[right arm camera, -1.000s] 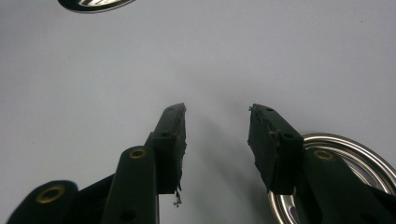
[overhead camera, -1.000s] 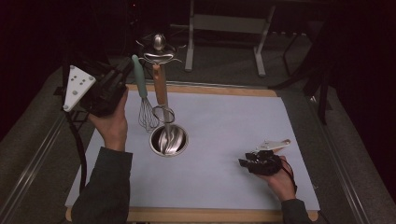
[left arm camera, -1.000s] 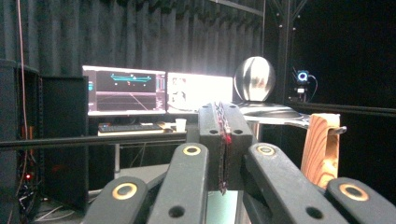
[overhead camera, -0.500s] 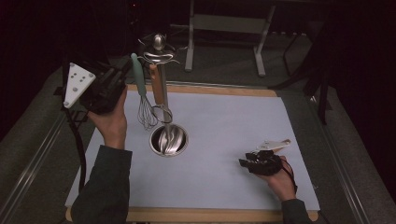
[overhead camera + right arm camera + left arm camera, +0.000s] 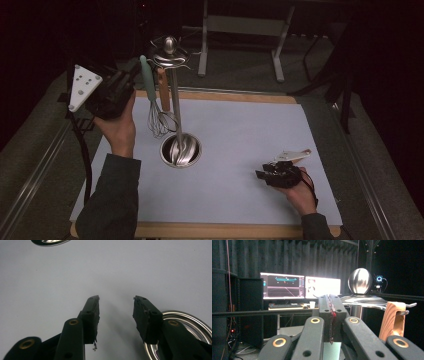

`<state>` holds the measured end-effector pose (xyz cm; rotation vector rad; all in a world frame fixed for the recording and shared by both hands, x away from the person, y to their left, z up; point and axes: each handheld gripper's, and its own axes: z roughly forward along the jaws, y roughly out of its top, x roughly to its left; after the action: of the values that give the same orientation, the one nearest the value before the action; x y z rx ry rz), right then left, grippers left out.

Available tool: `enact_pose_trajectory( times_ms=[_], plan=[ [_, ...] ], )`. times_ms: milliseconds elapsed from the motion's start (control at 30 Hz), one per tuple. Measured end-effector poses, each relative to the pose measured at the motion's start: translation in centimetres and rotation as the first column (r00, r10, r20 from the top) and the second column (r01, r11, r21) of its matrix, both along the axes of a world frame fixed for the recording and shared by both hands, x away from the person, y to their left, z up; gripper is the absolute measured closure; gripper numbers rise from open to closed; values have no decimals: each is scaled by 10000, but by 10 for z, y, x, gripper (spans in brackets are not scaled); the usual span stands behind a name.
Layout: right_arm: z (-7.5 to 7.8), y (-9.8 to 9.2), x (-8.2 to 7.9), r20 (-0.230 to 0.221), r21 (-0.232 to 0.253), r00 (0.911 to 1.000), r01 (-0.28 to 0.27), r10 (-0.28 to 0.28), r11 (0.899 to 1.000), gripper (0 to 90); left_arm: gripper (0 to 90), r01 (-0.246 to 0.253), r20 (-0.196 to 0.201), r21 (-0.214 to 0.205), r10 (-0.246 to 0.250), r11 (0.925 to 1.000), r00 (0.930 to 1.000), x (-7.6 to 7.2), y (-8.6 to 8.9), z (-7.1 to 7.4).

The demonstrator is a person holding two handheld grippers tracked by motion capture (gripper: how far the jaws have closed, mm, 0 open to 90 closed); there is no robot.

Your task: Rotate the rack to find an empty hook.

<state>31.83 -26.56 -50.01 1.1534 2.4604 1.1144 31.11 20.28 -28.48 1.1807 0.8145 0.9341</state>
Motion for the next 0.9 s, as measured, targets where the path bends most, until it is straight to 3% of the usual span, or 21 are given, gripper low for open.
enact_pose_trajectory(
  times_ms=[433, 900],
  plan=[
    [1, -1, 0, 25, -1, 10000, 32, -32, 10000, 561, 896, -156, -220, -105, 154, 9998, 9996, 7, 2, -1],
    [1, -2, 0, 35, 16, 10000, 41, -41, 10000, 562, 895, 39, 75, 29, -40, 10000, 10000, 1, 0, 2]
  ],
)
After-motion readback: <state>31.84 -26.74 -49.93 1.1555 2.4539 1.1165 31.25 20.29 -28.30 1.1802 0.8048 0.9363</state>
